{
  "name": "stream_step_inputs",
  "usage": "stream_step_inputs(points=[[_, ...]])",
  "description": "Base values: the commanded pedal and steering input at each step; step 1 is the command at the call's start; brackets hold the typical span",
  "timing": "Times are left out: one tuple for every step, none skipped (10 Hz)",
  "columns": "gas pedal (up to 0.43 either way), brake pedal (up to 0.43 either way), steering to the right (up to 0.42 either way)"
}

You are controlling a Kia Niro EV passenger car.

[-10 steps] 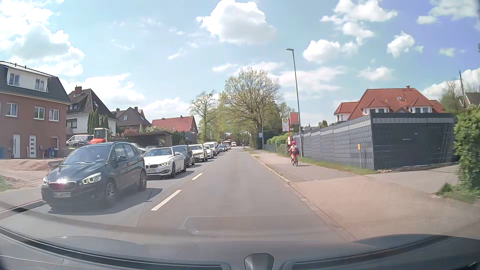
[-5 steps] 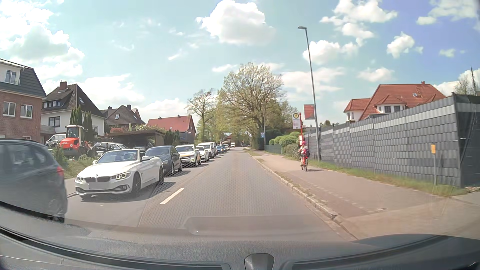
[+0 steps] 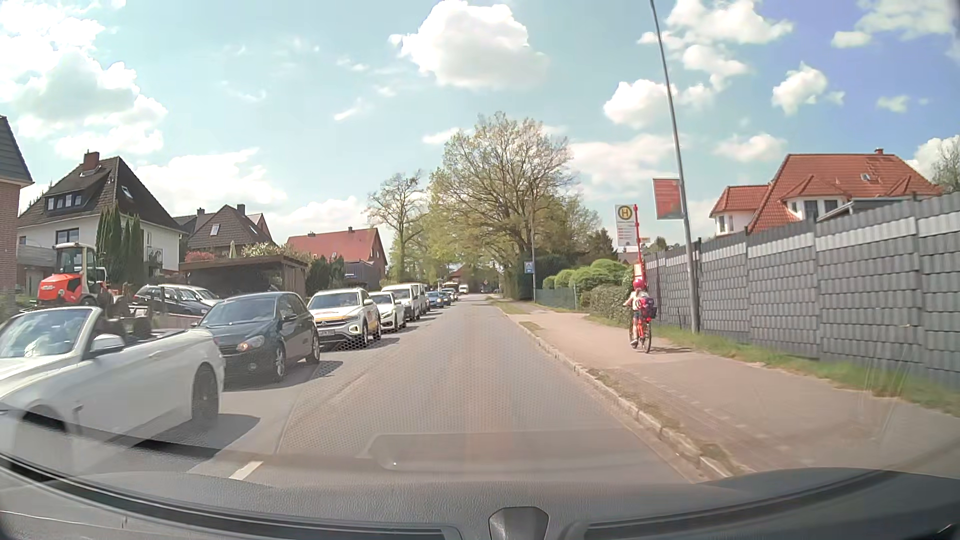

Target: Follow the waypoints while adhering to traffic rules and regulations

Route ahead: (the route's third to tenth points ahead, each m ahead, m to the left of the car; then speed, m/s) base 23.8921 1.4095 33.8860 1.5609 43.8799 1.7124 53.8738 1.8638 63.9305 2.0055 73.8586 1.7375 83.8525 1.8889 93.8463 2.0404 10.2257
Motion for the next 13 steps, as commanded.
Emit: stream_step_inputs(points=[[0.079, 0.0, -0.003], [0.079, 0.0, -0.004], [0.079, 0.0, -0.006], [0.079, 0.0, -0.007], [0.079, 0.0, -0.007], [0.079, 0.0, -0.007], [0.079, 0.0, -0.007], [0.079, 0.0, -0.007], [0.079, 0.0, -0.007], [0.079, 0.0, -0.007], [0.079, 0.0, -0.007], [0.087, 0.0, -0.006], [0.087, 0.0, -0.006]])
